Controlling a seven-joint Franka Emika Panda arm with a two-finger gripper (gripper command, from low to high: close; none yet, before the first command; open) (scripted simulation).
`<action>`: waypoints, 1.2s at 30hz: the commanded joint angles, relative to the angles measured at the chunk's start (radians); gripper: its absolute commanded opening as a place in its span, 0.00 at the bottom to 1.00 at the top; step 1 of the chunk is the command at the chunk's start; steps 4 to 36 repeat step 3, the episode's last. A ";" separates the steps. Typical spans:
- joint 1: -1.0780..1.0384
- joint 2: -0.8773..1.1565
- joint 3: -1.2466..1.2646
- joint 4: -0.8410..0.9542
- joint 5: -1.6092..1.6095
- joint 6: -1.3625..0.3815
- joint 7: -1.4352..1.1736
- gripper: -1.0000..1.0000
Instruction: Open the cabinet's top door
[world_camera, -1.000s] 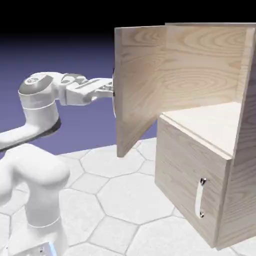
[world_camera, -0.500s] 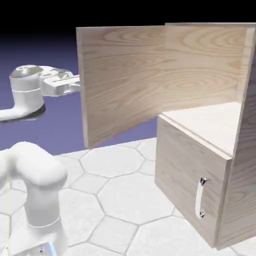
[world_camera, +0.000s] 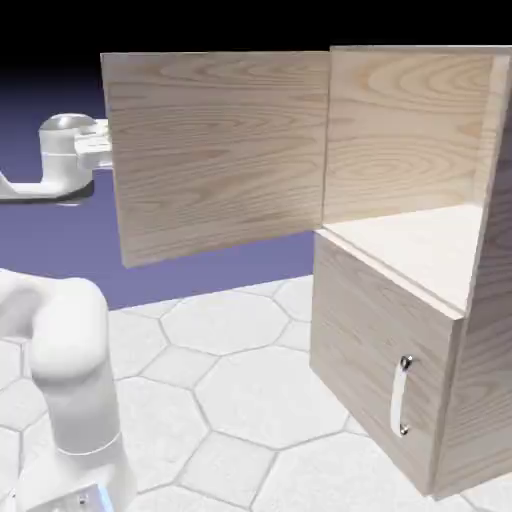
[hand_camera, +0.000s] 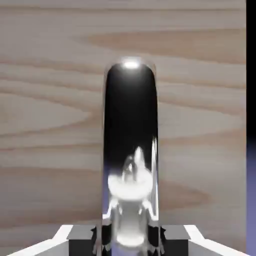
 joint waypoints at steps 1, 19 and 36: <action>-0.036 0.003 0.023 0.032 0.009 -0.022 -0.003 0.00; -0.062 0.005 0.040 0.055 0.015 -0.036 -0.005 1.00; -0.062 0.005 0.040 0.055 0.015 -0.036 -0.005 1.00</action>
